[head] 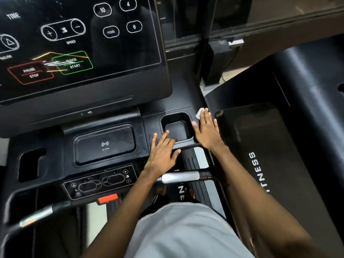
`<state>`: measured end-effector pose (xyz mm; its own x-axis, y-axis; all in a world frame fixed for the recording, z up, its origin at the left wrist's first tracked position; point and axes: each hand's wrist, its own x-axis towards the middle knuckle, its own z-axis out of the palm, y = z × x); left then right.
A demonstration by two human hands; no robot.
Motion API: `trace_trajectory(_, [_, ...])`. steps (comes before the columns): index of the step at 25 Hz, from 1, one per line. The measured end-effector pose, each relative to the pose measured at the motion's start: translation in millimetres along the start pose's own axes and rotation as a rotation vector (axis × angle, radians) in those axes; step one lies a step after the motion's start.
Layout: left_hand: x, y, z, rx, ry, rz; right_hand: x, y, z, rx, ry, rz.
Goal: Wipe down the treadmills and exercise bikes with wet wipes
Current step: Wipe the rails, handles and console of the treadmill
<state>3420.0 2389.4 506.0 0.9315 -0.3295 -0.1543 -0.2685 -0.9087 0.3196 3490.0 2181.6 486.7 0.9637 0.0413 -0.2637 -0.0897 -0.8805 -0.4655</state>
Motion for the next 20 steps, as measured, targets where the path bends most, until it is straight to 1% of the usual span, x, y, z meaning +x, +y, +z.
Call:
trace_trajectory(2, [0.8, -1.4, 1.6, 0.016, 0.010, -0.002, 13.9, -6.0, -6.9, -0.036, -0.033, -0.082])
trace_trajectory(4, [0.8, -1.2, 4.1, 0.039, 0.025, -0.005, 1.8, -1.4, -11.2, -0.087, -0.051, -0.157])
trace_trajectory(7, [0.8, 0.6, 6.6, 0.055, 0.047, -0.014, -46.8, 14.0, -4.9, -0.140, -0.048, -0.186])
trace_trajectory(9, [1.2, 0.4, 8.0, 0.063, 0.063, -0.023, -56.0, 21.1, 1.3, -0.148, -0.044, -0.212])
trace_trajectory(11, [1.5, -0.7, 10.2, 0.074, 0.072, -0.025, -31.0, 18.6, -2.5, -0.117, -0.051, -0.203])
trace_trajectory(14, [1.8, -1.5, 11.7, 0.074, 0.088, -0.026, 19.3, -0.3, -8.7, -0.055, -0.016, -0.140])
trace_trajectory(15, [2.1, -1.1, 11.5, 0.076, 0.094, -0.026, 30.0, -9.0, -8.3, -0.079, -0.014, -0.164])
trace_trajectory(18, [1.9, -0.3, 12.1, 0.091, 0.103, -0.022, 41.5, -34.3, -0.8, -0.179, -0.035, -0.308])
trace_trajectory(20, [3.8, -0.5, 12.7, 0.092, 0.106, -0.029, 45.5, -52.7, 3.2, -0.203, -0.043, -0.375])
